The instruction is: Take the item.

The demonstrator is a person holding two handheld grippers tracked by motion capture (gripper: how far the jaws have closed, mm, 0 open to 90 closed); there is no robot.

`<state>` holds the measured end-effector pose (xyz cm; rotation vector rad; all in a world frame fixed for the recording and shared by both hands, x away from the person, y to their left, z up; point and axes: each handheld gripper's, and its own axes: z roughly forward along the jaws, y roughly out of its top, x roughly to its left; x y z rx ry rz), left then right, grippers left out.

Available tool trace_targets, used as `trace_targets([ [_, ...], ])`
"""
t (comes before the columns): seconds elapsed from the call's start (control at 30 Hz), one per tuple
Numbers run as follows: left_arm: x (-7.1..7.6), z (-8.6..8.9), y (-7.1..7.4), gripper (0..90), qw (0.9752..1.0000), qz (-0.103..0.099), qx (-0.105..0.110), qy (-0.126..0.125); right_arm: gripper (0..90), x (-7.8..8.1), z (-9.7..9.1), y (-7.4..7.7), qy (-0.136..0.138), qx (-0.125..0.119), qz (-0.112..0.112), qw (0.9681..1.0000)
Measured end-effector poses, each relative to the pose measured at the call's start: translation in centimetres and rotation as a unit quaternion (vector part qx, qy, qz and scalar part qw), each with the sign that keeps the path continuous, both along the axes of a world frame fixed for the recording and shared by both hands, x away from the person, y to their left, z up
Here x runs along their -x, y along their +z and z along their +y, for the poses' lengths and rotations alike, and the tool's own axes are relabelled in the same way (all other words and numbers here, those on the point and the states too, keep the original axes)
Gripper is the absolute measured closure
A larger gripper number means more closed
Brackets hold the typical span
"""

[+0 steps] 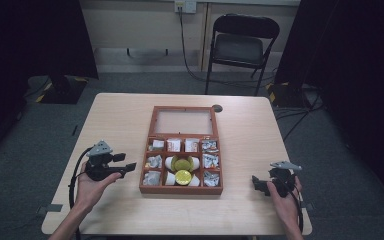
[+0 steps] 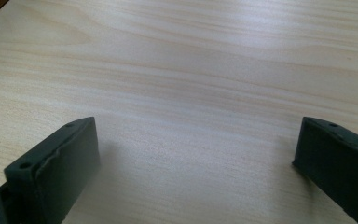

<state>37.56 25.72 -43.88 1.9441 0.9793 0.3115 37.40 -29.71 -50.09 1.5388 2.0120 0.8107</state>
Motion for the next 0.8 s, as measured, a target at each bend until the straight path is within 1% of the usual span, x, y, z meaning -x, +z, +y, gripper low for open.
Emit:
trace_targets([
  [0.13,-0.2,-1.2,0.3,37.7,0.9998,-0.003,0.001,-0.02,0.0,0.1,0.1,0.0,-0.005,0.0,0.0,1.0],
  [0.2,-0.2,-1.8,0.4,37.7,0.9996,0.0,0.004,-0.028,0.0,0.1,0.1,0.0,-0.006,0.0,0.0,1.0],
  [0.23,-0.4,-2.1,0.5,37.7,0.9994,0.0,0.001,-0.036,0.0,0.1,0.1,0.0,-0.006,0.0,0.0,1.0],
  [0.27,-0.4,-2.1,0.5,37.7,0.9994,0.0,0.001,-0.036,0.0,0.1,0.1,0.0,-0.006,0.0,0.0,1.0],
  [0.3,-0.6,-2.7,0.7,37.7,0.9989,-0.002,0.0,-0.046,0.0,0.1,0.1,0.0,-0.006,0.0,0.0,1.0],
  [0.37,-0.7,-3.1,0.9,37.7,0.9988,-0.005,0.002,-0.05,0.0,0.1,0.1,0.0,-0.006,0.0,0.001,1.0],
  [0.4,-0.8,-3.6,1.1,37.6,0.9986,-0.008,0.004,-0.053,0.0,0.1,0.1,0.0,-0.006,0.0,0.001,1.0],
  [0.53,-1.0,-4.5,1.4,37.0,0.9983,-0.005,0.001,-0.057,0.0,0.1,0.1,0.0,-0.006,0.0,0.001,1.0],
  [0.57,-1.0,-4.5,1.4,36.9,0.9983,-0.005,0.001,-0.057,0.0,0.1,0.1,0.0,-0.005,0.0,0.001,1.0],
  [0.7,-1.5,-5.8,1.8,36.1,0.9974,-0.002,0.001,-0.072,0.0,0.0,0.1,0.0,-0.004,0.0,0.0,1.0],
  [0.77,-1.6,-6.3,1.8,36.1,0.9968,0.005,0.004,-0.08,0.0,0.0,0.1,0.0,-0.004,0.0,0.0,1.0],
  [0.8,-1.6,-6.6,1.8,36.2,0.9966,0.004,0.002,-0.082,0.0,0.0,0.1,0.0,-0.004,0.0,0.0,1.0],
])
